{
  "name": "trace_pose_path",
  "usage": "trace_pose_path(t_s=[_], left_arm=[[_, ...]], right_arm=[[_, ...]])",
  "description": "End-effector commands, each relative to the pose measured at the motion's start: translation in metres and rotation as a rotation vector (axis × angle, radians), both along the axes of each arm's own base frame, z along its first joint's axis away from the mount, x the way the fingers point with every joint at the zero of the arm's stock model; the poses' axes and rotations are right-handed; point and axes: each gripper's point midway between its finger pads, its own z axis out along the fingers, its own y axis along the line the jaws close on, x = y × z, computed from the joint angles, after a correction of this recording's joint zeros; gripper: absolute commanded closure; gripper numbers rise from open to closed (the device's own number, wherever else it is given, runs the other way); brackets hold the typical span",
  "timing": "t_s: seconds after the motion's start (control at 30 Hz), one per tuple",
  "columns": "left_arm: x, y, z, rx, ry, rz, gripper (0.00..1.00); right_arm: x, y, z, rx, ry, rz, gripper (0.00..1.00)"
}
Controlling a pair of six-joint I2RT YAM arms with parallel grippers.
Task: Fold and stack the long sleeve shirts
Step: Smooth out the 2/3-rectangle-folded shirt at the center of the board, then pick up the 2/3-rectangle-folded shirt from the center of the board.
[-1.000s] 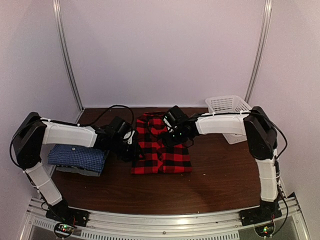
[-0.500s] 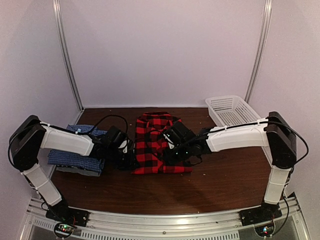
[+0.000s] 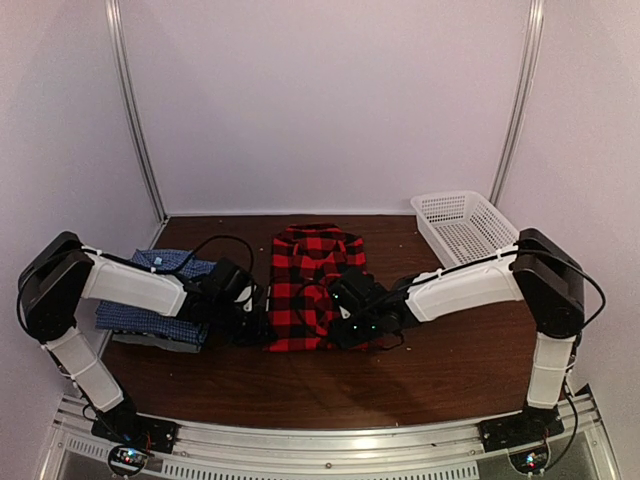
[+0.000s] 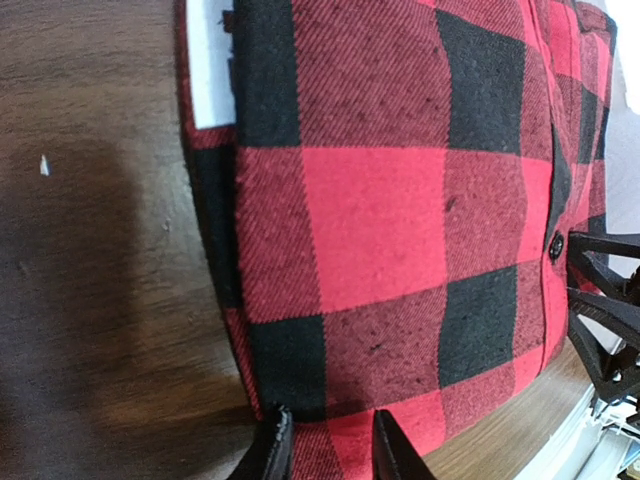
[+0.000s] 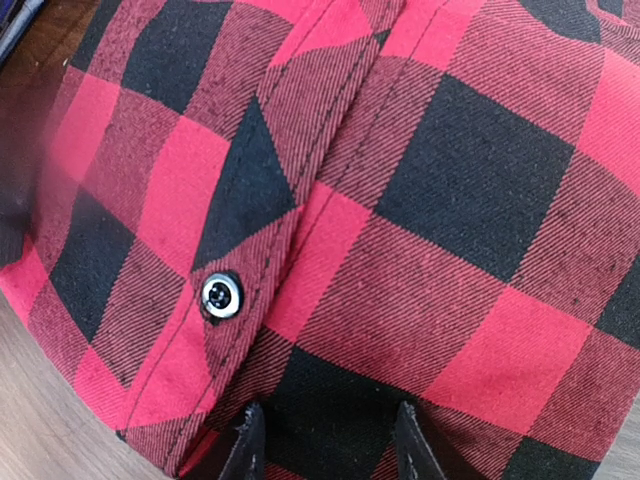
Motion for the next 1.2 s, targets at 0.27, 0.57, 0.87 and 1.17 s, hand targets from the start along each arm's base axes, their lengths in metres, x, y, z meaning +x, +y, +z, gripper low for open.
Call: trace_pose_path(t_s=[0.27, 0.57, 0.87, 1.17], left_arm=[[-0.011, 0.010, 0.012, -0.010, -0.015, -0.002, 0.73], [-0.023, 0.003, 0.015, -0.040, 0.000, -0.027, 0.73], [-0.026, 0.002, 0.007, -0.035, 0.018, -0.018, 0.73], [-0.028, 0.002, 0.005, -0.037, 0.028, -0.016, 0.73]], right_arm=[[-0.017, -0.033, 0.022, 0.025, -0.001, -0.052, 0.39], [-0.022, -0.056, 0.028, 0.127, 0.042, -0.100, 0.48], [-0.027, -0.079, -0.004, 0.108, 0.095, -0.143, 0.57], [-0.030, -0.093, 0.010, 0.130, 0.078, -0.177, 0.55]])
